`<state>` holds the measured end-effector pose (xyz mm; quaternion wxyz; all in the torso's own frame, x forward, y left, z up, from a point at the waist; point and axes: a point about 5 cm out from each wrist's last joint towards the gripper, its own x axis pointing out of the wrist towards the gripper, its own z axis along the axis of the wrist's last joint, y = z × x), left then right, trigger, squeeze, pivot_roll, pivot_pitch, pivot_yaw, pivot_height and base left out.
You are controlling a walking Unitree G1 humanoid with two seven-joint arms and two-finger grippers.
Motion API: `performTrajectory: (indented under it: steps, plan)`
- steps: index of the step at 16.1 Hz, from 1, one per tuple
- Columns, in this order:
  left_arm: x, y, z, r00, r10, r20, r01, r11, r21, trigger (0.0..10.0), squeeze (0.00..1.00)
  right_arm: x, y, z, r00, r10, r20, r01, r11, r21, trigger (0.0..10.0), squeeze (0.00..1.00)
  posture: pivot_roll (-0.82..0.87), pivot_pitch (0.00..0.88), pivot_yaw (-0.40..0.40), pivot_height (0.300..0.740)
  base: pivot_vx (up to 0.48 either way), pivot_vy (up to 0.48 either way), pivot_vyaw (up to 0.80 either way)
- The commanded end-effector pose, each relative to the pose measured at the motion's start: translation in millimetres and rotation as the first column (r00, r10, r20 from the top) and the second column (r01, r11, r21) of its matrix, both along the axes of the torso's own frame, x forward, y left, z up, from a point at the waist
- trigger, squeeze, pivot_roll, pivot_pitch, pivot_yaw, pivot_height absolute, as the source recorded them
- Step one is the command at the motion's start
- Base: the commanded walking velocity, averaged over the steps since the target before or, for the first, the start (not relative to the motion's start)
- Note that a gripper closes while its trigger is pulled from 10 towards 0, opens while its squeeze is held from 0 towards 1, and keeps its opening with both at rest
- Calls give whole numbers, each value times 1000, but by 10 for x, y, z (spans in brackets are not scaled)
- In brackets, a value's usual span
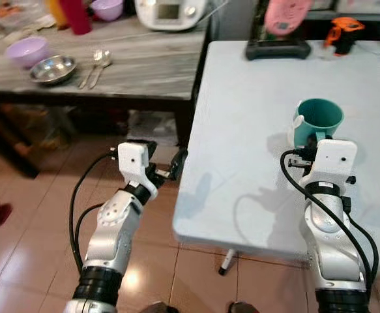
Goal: Setting the table
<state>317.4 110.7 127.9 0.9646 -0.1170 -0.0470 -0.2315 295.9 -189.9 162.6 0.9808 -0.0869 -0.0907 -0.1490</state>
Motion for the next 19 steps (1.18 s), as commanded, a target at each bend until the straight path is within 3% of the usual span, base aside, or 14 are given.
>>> performTrajectory:
  steps: [1,12,16,19]
  plan:
    - [4,88,-34,999,32,-11,-32,999,10,10000,0,-15,35,41,1000,8,19,-8,1000,1,10000,0,-274,109,100,740,0,405,-775]
    - [16,29,-48,1000,30,-5,-30,1000,10,10000,0,17,88,32,1000,21,17,-21,1000,0,10000,0,-266,100,97,740,0,459,-750]
    - [26,-15,-40,999,40,2,-40,999,4,10000,0,14,99,62,999,30,32,-30,999,-27,10000,0,-267,98,98,740,0,480,0]
    - [45,-3,-33,998,60,-2,-60,998,-3,10000,0,8,106,65,999,33,38,-32,999,-35,10000,0,-267,100,100,740,0,480,681]
